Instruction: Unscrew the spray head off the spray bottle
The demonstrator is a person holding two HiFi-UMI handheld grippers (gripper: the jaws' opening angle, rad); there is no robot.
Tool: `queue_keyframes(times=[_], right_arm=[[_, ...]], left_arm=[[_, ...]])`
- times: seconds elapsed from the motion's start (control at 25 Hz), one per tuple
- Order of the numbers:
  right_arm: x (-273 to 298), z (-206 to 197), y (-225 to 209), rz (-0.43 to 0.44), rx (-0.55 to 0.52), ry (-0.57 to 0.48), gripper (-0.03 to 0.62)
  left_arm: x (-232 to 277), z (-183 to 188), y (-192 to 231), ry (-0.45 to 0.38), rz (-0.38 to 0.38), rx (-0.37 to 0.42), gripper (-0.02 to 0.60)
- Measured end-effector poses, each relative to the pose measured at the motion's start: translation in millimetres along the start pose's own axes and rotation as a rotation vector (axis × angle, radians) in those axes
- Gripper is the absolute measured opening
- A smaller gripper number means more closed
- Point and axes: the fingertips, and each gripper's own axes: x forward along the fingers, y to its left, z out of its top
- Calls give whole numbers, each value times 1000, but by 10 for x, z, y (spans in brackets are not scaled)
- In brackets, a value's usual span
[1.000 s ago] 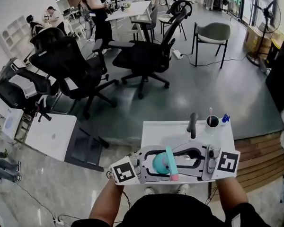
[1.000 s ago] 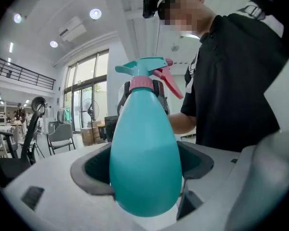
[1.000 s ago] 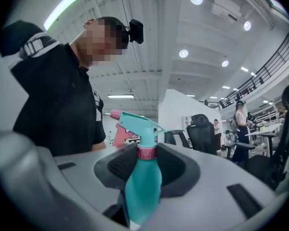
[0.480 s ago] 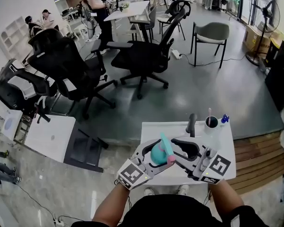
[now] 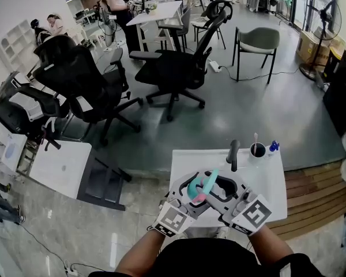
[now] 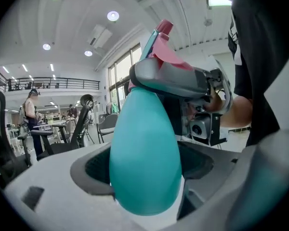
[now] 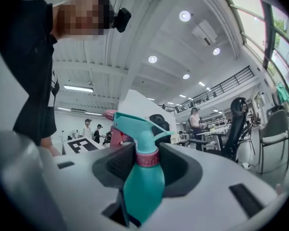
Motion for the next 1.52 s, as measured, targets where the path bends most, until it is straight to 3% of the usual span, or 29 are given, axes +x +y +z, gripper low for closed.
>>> queue_keyframes(times=[0.08,0.2,0.32,0.44,0.6,0.72,1.04,1.16,1.24,1.4,1.52], right_arm=[[0,-11,-7,-22,9,4,155],[10,39,60,43,-2,4,152],[-3,109,208,176,0,19,151],[-89,167,419,339,46,39,151],[-252,209,643,562,48,53,150],[-315,239,717,647,55,62,150],[-387,237,744,678,82,49,152],[-358,224,714,657,87,50,153],[-273,217,606,566,82,27,158],[-105,137,219,286,41,-30,187],[-42,65,101,156,30,-25,193]], left_arm=[[4,-7,15,6,14,3,407],[-47,56,-58,-41,-68,-17,407],[-145,243,-174,-131,-197,-41,407],[-278,355,-342,-187,-357,0,407],[-442,333,-616,-157,-575,48,407],[-489,409,-712,-169,-630,36,407],[-482,404,-817,-171,-666,7,407],[-468,360,-781,-165,-645,3,407],[-412,318,-649,-164,-567,-10,407],[-236,158,-254,-102,-322,-6,407],[-172,87,-77,-64,-184,-17,407]])
